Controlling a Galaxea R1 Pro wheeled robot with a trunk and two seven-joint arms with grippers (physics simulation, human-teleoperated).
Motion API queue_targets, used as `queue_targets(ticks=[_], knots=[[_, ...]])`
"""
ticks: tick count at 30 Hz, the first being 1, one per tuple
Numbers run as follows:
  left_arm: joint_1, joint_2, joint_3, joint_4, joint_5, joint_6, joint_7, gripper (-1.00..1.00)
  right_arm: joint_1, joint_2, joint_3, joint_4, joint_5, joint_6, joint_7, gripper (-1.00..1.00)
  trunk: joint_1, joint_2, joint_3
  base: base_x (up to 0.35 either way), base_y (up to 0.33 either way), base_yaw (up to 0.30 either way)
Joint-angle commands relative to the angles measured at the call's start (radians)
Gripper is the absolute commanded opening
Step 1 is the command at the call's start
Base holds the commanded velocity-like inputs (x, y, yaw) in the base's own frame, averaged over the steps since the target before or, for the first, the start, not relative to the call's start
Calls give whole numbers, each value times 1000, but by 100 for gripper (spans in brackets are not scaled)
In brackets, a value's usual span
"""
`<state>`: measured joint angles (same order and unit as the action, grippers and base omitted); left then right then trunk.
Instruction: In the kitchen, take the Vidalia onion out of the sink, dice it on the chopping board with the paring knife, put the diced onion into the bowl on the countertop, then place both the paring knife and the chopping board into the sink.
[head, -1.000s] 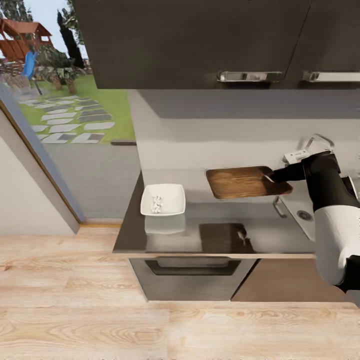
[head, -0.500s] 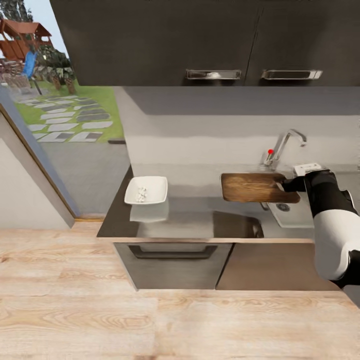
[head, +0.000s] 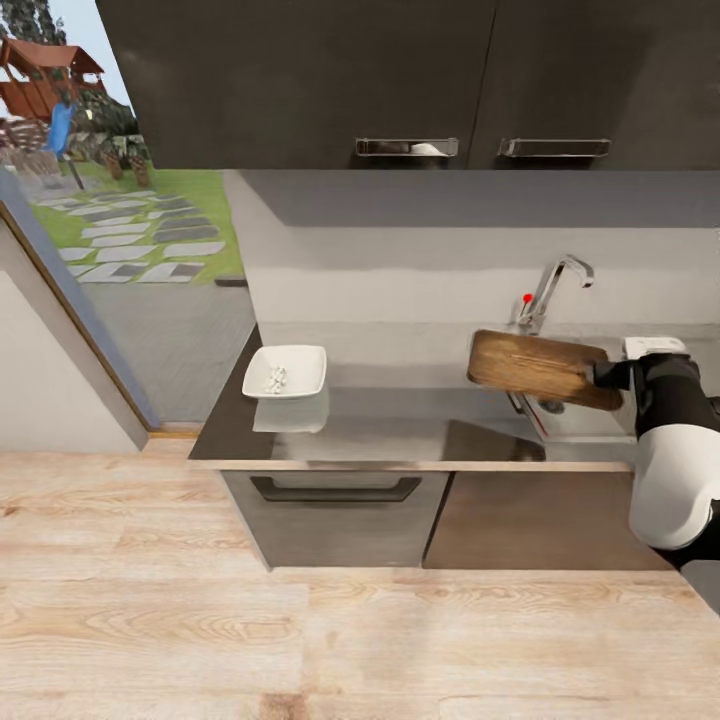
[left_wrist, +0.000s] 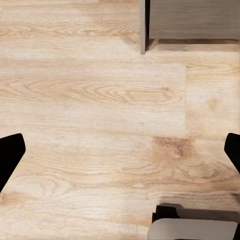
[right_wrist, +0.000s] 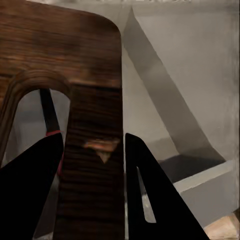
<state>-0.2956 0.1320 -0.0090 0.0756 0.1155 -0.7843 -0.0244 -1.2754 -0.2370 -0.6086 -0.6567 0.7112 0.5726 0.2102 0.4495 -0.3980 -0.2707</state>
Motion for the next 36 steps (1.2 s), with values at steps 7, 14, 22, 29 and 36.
queue_targets(ticks=[7,14,22,29,36], knots=[[-2,0,-2,4,6,-6,-2,100,-2,5,-44,44,-11,-65,-150,-100,1,-2,-2,0,0,0],[-2,0,-2,4,6,-6,-2,100,-2,23,-42,193,-187,-214,-425,-100,1,-2,-2,0,0,0],[-2,-2,-2,4,6,-6,-2,100,-2,37,-47,241,-239,-268,-574,-100,1,-2,-2,0,0,0],[-2,-4,-2,4,6,-6,-2,100,-1,35,-47,245,-407,-361,-699,-100,1,-2,-2,0,0,0],[-2,-6,-2,4,6,-6,-2,100,-1,36,-48,268,-438,-466,-776,-100,1,-2,-2,0,0,0]])
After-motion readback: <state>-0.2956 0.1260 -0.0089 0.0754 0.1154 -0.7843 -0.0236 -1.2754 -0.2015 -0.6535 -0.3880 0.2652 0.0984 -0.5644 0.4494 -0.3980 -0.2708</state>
